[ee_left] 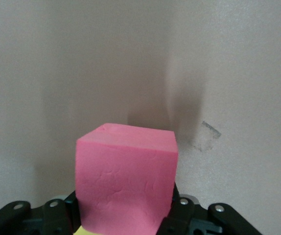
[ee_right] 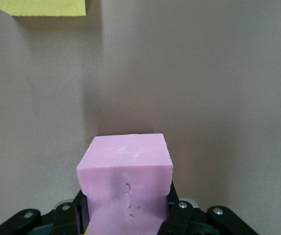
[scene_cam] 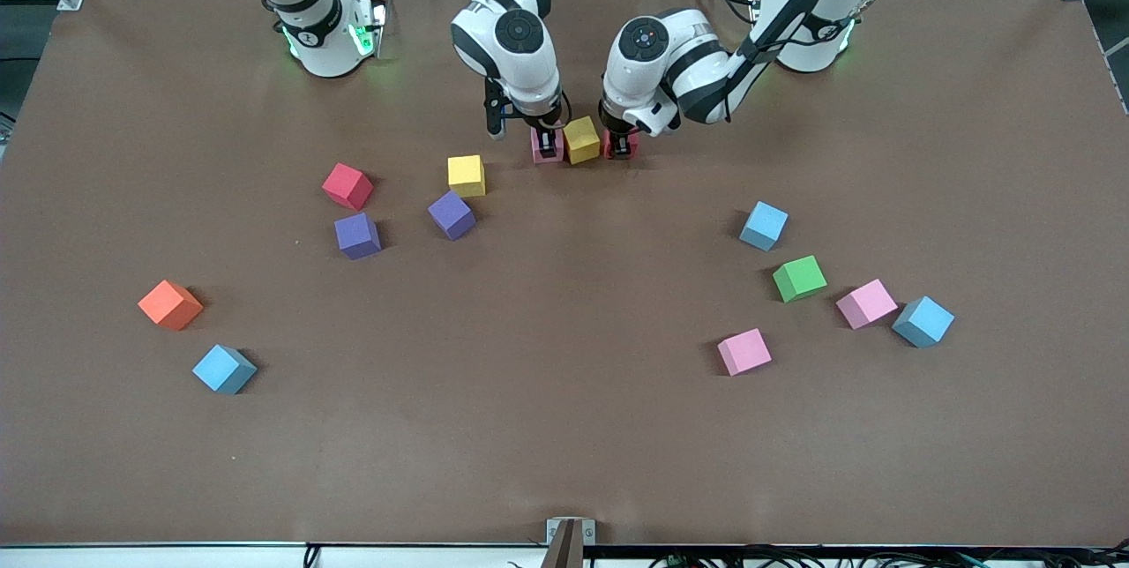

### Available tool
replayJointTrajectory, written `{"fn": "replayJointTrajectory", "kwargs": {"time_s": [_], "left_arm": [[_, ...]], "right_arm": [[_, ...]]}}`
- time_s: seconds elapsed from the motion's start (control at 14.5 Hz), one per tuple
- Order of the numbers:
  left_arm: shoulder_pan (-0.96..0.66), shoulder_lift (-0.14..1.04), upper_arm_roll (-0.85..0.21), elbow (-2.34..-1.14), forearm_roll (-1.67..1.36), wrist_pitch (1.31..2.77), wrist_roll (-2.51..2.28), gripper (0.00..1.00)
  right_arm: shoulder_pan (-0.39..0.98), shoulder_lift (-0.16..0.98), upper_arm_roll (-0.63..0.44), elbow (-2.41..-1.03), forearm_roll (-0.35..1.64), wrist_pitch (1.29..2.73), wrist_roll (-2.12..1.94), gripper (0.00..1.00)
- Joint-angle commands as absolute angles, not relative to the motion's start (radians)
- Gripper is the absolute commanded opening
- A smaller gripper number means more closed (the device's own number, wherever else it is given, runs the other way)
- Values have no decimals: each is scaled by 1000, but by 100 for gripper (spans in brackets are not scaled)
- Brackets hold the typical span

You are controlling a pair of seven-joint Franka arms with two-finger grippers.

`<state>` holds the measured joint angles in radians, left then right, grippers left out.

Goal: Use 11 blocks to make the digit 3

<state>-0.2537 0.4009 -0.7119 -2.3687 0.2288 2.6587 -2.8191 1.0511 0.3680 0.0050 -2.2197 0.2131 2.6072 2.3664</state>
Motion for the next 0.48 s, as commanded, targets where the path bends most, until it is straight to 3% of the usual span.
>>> {"fn": "replayJointTrajectory", "kwargs": {"time_s": [0.0, 0.41], "left_arm": [[-282, 410, -715, -2362, 281, 2668, -3108, 30], [-317, 416, -715, -2353, 281, 2668, -3108, 30]], "right_arm": [[1068, 371, 0, -2226, 229, 2622, 2391, 0], [1066, 370, -2, -2224, 229, 2625, 2398, 0]]}}
